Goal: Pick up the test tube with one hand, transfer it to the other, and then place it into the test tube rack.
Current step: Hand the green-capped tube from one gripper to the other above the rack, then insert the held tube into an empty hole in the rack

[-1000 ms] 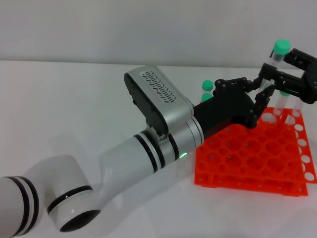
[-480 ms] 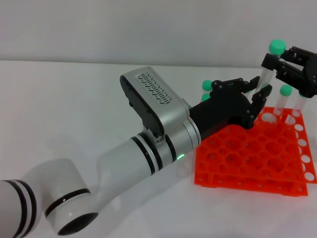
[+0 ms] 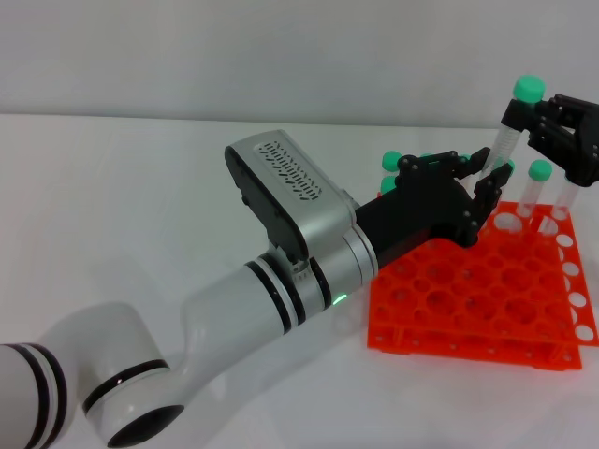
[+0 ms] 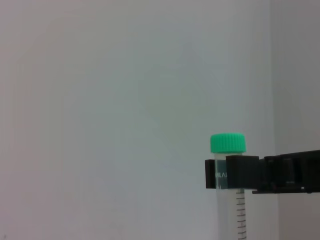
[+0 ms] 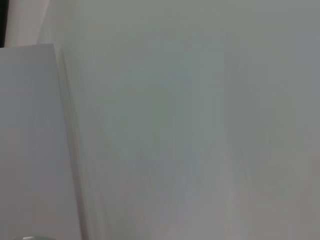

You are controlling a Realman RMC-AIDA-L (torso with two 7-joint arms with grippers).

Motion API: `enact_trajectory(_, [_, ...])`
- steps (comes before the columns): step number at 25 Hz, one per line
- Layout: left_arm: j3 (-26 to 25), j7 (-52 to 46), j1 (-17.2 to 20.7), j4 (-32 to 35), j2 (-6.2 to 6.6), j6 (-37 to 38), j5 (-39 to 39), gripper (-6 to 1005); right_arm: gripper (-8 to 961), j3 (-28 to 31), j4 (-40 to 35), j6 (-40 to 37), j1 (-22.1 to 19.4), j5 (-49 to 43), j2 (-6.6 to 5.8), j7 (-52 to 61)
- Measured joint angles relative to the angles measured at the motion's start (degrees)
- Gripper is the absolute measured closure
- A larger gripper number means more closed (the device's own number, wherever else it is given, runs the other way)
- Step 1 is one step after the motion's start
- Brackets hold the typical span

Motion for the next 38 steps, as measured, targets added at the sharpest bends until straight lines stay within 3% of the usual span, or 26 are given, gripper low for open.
enact_trajectory(14, [-0.53,4.88,2.63,-0.54,0.03,-0.21,-0.43,629,722,-0.02,0.0,0.85,-0.81,1.75,-0.26,0.01])
enact_trajectory(20, [-2.5,5.33,5.74,-0.56,0.01,0.24,-0.52,620,710,0.1,-0.05,0.62,-1.44,2.71,-0.35,-0.38])
enact_trajectory(22, [-2.9,5.49,6.37,-0.46,0.01,0.61,-0.52,542,706,0.25,-0.07,0.08,-1.81,3.29,-0.52,-0.71])
enact_trajectory(23, [-4.1,6.15,9.15,-0.17,0.07,3.28,-0.51,502,704,0.37,-0.07,-0.17,-1.94,3.39,-0.6,-0.79])
enact_trajectory(26, [-4.38,6.44,12.33,-0.17,0.26,7.64,-0.51,385,698,0.71,-0.14,-1.33,-2.13,3.58,-0.74,-1.15])
enact_trajectory(31, [-6.24,6.45,20.9,-0.4,0.46,16.29,-1.0,182,688,-0.28,-2.04,-3.51,-1.47,3.17,-0.41,-1.61])
enact_trajectory(35, [-10.54,6.21,27.96,-0.88,0.51,19.09,-3.81,157,680,-3.7,-3.38,-4.07,-0.55,2.94,0.64,-3.69])
enact_trajectory(38, [-11.66,6.15,30.72,-3.3,0.61,20.91,-6.79,139,674,-7.41,-3.46,-6.04,0.31,2.93,1.46,-5.36])
